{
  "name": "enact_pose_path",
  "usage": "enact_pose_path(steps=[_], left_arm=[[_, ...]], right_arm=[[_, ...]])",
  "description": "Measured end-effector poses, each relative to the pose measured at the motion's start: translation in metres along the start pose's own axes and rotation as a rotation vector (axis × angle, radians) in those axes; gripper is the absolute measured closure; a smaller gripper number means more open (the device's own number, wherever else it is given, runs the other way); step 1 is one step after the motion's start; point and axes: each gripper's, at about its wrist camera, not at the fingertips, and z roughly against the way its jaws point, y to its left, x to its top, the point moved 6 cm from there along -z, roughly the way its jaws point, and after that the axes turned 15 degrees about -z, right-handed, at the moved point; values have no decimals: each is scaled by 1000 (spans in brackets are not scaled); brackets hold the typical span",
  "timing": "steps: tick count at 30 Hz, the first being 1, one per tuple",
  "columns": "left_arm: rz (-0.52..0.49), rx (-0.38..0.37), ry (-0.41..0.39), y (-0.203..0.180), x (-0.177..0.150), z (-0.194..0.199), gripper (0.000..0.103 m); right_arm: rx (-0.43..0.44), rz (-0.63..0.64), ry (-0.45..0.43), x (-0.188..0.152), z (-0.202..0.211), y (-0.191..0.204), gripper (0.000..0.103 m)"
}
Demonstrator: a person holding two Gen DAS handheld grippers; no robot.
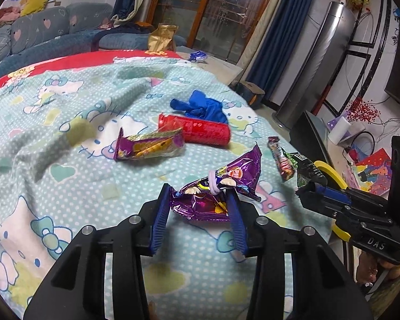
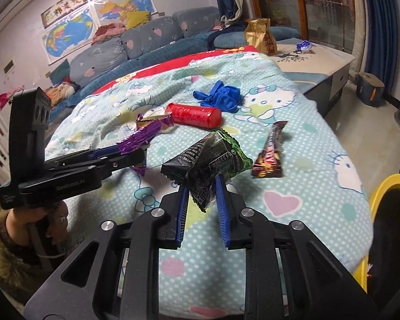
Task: Collect trash
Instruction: 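Carry the purple wrapper and black-green bag with both tools over the yellow bin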
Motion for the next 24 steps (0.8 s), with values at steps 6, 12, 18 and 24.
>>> enact_pose_path(steps=[6, 12, 18, 24], left_arm=[[-26, -8, -29, -14, 12, 9, 63], [-49, -19, -49, -28, 20, 15, 63], [-74, -32, -68, -43, 26, 21, 64], [-109, -50, -79, -61, 32, 22, 64]], right_arm=[[-26, -16, -37, 5, 17, -12, 88], [-51, -33, -66, 8, 31, -27, 88], [-81, -37, -105, 13, 47, -39, 88], [-105, -57, -139, 18, 62, -55, 88]])
